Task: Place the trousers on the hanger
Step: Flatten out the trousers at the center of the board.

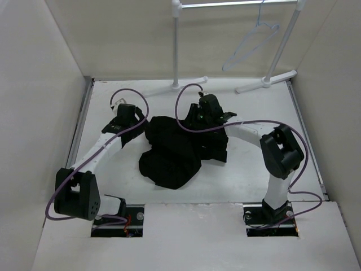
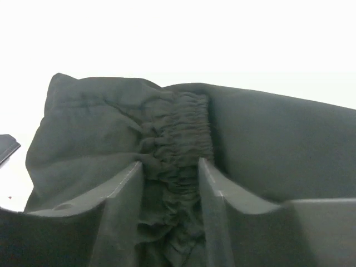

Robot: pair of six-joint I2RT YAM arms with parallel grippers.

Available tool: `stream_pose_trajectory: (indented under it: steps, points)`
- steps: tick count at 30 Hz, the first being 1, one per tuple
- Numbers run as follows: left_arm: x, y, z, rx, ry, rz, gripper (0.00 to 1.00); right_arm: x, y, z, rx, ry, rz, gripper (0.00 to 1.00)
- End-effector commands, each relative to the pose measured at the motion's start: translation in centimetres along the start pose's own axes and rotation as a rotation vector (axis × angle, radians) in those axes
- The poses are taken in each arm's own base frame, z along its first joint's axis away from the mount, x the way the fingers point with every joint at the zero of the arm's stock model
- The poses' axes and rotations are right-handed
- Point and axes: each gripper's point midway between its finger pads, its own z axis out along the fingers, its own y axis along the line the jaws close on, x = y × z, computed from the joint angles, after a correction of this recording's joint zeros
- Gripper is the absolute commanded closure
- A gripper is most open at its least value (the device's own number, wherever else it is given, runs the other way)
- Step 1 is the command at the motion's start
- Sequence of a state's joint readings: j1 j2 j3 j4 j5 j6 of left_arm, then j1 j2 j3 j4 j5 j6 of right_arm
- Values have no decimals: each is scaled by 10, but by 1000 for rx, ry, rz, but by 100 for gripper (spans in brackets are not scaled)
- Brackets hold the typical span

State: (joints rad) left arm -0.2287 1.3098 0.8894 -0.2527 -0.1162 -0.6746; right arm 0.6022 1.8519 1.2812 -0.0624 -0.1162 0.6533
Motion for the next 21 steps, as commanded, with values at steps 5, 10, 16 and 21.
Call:
stream_pose_trajectory:
  steps: [5,10,16,21]
  points:
    - [-4,-8,16,71,-3,-40,22,-51,78,-45,-291,-147,3,90]
    - [-13,-15,13,120,-10,-71,18,-57,57,-90,-250,-228,31,80]
    - [-18,-15,2,160,-20,-121,18,-38,20,-49,-179,-125,75,22]
    - [-6,-2,0,148,10,-135,18,-33,3,-18,-144,-76,106,17]
